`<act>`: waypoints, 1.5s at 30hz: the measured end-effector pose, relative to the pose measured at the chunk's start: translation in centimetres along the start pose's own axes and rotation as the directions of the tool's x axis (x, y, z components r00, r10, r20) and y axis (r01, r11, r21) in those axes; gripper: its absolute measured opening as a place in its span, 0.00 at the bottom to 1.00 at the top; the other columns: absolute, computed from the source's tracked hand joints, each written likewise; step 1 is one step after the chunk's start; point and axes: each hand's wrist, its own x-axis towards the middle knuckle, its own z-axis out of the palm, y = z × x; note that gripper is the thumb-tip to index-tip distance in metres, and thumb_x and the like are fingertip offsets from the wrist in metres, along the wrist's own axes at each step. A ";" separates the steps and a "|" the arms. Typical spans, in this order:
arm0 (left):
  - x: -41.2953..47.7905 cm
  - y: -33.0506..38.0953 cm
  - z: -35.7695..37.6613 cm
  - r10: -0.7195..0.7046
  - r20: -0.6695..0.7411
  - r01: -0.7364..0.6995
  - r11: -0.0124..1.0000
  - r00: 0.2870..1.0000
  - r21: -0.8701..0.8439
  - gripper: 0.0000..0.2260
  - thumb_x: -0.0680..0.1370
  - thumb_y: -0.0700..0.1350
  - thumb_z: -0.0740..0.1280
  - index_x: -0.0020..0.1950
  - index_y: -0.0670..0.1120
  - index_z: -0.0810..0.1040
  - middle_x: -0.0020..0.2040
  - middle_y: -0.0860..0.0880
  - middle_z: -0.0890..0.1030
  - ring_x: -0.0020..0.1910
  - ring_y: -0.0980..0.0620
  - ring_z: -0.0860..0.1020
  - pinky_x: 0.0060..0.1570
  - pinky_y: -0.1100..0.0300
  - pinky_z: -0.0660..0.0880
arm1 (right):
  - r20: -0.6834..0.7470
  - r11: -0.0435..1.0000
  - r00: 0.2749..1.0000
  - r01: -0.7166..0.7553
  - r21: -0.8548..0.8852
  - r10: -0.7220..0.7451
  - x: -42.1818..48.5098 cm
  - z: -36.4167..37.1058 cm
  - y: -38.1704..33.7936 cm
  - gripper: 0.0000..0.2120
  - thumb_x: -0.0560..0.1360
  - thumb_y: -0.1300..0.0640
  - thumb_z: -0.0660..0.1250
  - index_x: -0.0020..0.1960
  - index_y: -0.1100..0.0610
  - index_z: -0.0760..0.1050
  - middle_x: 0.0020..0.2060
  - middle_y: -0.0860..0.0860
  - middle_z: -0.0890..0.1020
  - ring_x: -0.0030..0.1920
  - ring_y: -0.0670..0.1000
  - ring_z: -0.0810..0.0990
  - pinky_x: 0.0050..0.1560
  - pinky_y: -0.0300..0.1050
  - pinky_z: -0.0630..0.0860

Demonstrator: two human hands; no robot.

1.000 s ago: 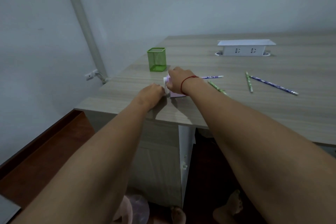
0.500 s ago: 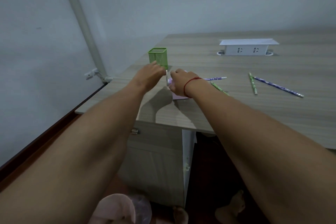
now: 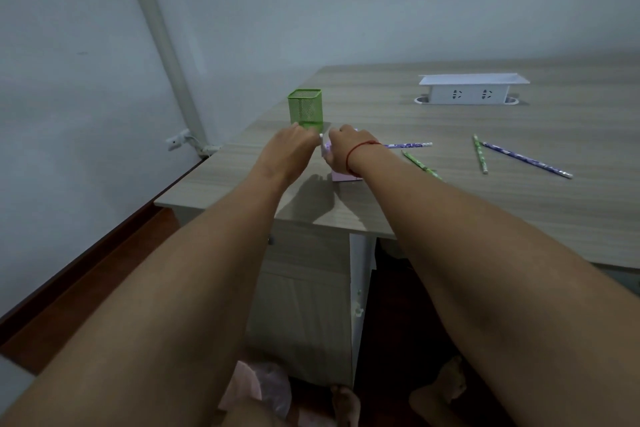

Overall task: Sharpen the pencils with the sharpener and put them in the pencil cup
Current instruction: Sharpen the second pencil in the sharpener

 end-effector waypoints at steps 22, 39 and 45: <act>-0.7 0.5 5.5 -0.010 0.312 0.033 0.997 0.950 -0.068 0.10 0.79 0.45 0.62 0.58 0.45 0.79 0.56 0.44 0.79 0.54 0.46 0.78 0.56 0.52 0.76 | -0.043 0.990 0.989 0.137 -0.040 -0.139 -0.4 -0.2 0.9 0.21 0.80 0.50 0.55 0.69 0.60 0.66 0.68 0.59 0.68 0.65 0.60 0.72 0.63 0.51 0.69; 4.1 -2.9 3.2 0.106 0.060 -0.108 0.994 0.993 0.026 0.14 0.78 0.33 0.57 0.58 0.42 0.78 0.54 0.40 0.81 0.58 0.40 0.75 0.57 0.49 0.72 | -0.004 0.994 0.995 0.104 -0.021 -0.104 -0.2 -0.8 0.7 0.20 0.80 0.51 0.54 0.69 0.59 0.65 0.67 0.58 0.69 0.63 0.59 0.73 0.60 0.50 0.70; 3.1 -2.1 2.1 0.045 -0.030 -0.044 0.999 0.999 0.021 0.12 0.78 0.32 0.58 0.57 0.39 0.78 0.51 0.39 0.80 0.54 0.40 0.76 0.53 0.48 0.73 | 0.002 0.999 1.000 0.029 -0.019 -0.029 0.1 -1.0 -0.1 0.20 0.80 0.53 0.56 0.69 0.58 0.66 0.65 0.58 0.71 0.62 0.61 0.74 0.60 0.55 0.72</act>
